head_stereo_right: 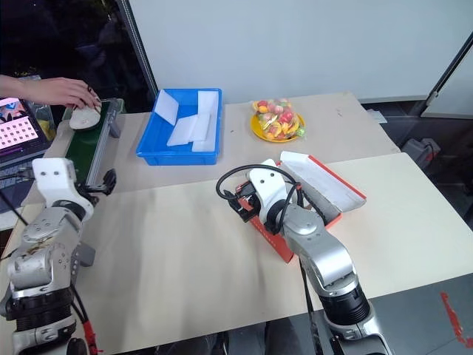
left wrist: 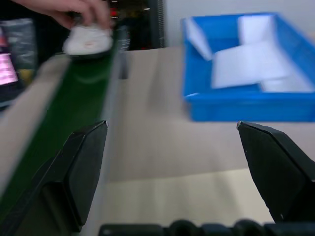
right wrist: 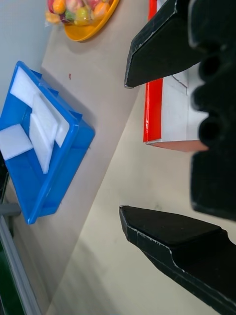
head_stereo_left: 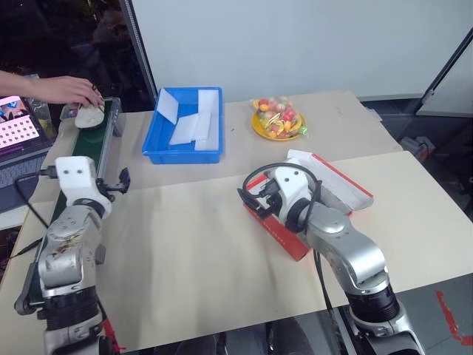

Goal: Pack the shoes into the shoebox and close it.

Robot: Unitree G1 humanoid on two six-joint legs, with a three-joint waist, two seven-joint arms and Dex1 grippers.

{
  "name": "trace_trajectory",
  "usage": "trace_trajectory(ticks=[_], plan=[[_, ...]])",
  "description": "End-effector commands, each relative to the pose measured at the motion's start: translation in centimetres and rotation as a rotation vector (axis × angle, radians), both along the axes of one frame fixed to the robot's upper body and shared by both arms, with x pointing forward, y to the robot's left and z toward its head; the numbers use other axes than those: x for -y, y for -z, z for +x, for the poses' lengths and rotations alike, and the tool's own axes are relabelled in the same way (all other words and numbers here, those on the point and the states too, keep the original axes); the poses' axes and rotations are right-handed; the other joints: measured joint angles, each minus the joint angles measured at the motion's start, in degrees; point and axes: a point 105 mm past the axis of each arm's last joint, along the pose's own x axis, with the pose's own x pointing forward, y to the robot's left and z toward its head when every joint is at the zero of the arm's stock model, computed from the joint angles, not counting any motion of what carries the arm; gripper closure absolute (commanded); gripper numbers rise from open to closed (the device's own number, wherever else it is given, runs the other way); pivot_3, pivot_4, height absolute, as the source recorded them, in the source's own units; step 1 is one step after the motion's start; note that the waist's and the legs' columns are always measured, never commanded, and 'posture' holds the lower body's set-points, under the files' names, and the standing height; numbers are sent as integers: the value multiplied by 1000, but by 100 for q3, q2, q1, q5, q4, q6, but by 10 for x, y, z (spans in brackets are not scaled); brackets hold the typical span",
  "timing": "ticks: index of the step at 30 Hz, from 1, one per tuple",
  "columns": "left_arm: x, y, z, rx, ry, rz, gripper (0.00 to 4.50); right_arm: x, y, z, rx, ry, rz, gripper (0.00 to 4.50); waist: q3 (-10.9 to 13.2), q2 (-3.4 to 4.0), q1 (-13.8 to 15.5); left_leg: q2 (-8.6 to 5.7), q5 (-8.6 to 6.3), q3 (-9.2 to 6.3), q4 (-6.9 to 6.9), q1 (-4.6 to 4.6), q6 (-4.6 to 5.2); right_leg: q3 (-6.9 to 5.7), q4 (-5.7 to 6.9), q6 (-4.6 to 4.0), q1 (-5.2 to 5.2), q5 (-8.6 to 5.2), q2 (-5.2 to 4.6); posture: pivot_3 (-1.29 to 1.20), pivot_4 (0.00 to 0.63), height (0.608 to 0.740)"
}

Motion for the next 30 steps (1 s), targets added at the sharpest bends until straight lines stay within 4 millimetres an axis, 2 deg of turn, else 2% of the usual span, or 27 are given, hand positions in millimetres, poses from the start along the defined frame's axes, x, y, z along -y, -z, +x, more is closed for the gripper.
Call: trace_trajectory(ticks=[1, 10, 30], plan=[[-18, -9, -6, 29, -55, 40, 0, -11, -15, -1, 80, -41, 8, 14, 0, 0, 2, 0, 0, 0, 0, 0, 0, 0, 0, 0, 0, 0, 0, 0, 150, 723], [-40, -1, -9, -21, -138, 21, 0, -7, -12, 4, 83, -20, -14, 14, -1, -1, 0, 1, 0, 0, -3, 0, 0, 0, 1, 0, -1, 0, 0, 0, 150, 723], [-68, -5, -13, -39, -203, 17, 0, -7, -9, 4, 76, -2, -10, 14, 0, -2, -10, 1, 0, 0, -5, 0, -1, -2, 1, 0, -3, 0, 0, 0, 150, 723]])
